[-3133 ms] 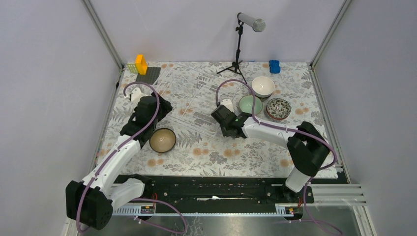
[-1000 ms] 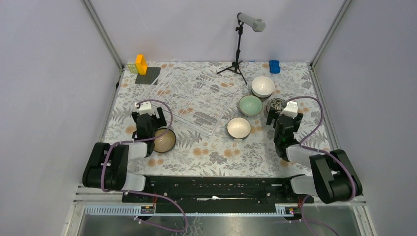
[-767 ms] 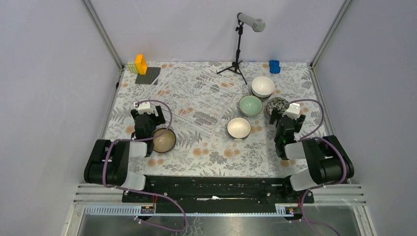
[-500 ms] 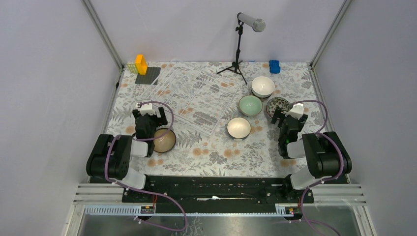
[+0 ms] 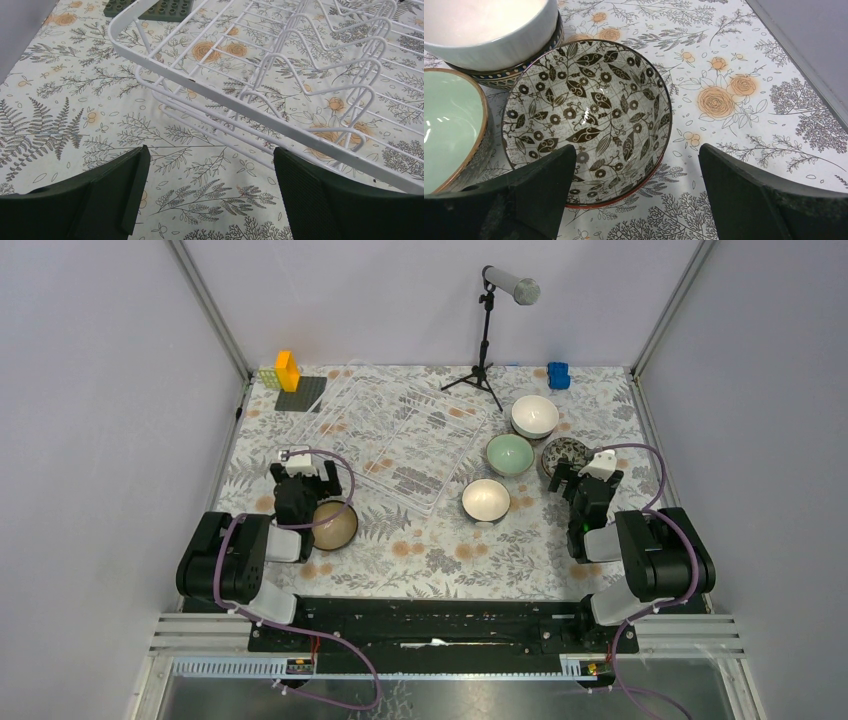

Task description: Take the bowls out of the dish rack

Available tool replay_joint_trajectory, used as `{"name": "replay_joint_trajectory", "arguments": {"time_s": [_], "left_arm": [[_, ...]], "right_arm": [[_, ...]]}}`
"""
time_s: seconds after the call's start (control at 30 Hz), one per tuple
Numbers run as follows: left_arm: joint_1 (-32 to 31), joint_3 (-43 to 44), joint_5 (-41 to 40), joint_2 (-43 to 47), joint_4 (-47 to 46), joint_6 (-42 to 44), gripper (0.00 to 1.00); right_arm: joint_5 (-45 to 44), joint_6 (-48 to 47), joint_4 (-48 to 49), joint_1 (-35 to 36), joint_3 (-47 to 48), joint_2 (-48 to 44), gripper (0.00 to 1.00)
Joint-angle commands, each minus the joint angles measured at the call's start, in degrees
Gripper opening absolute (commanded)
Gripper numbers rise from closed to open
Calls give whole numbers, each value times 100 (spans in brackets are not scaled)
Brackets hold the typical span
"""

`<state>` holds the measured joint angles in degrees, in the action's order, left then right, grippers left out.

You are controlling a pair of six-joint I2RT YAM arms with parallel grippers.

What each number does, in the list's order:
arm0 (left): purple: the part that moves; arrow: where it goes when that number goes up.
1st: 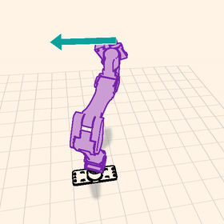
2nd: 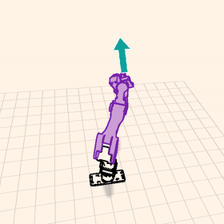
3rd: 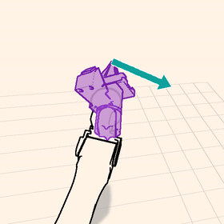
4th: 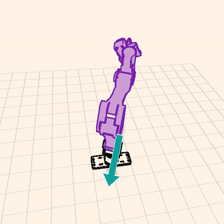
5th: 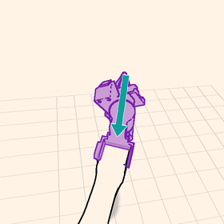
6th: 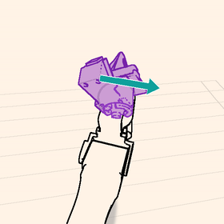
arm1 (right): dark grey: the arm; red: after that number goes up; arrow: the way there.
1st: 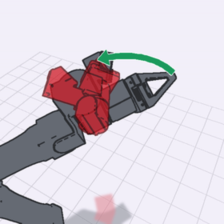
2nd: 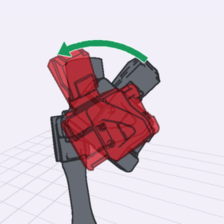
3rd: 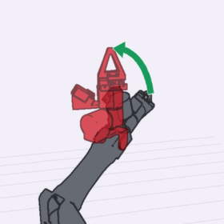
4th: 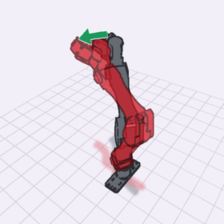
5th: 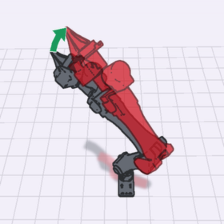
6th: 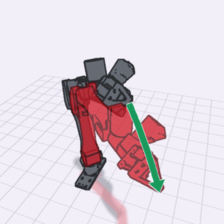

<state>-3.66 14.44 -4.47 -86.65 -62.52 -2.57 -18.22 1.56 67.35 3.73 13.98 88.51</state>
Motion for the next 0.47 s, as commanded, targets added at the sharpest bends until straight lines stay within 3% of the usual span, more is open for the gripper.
{"name": "replay_joint_trajectory", "arguments": {"time_s": [0.0,0.43], "left_arm": [[19,-20,113,-25,-508,30,99],[67,17,193,-37,-453,2,99]], "right_arm": [[84,-46,410,-7,-28,43,100],[88,-45,409,-9,-29,39,100]]}}
